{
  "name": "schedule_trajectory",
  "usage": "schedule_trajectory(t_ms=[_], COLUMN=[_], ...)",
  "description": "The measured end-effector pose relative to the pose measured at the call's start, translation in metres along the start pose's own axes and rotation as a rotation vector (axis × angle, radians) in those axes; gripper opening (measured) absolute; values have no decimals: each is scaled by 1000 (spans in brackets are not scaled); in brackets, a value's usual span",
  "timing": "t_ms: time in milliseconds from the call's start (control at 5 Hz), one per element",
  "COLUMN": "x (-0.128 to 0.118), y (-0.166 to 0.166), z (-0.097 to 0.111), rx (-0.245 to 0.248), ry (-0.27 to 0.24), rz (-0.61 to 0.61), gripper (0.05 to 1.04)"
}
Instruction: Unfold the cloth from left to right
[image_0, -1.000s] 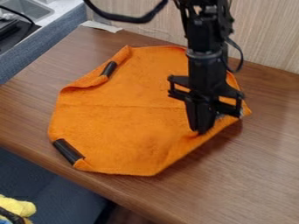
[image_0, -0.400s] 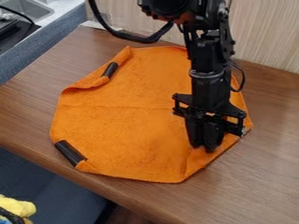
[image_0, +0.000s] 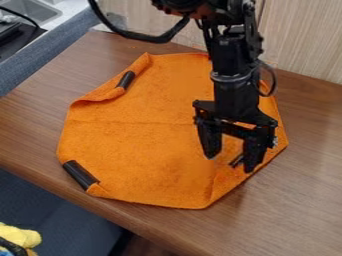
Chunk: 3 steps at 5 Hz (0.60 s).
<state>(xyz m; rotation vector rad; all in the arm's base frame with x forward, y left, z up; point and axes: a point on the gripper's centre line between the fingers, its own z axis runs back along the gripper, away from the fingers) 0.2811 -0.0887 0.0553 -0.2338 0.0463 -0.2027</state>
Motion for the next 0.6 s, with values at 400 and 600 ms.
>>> schedule_trajectory(t_ms=[400, 600], x=[-3, -4], y=[5, 6], z=[40, 40], rx=[56, 57], ry=[-97, -95], rz=[28, 32], gripper=[1002, 1001])
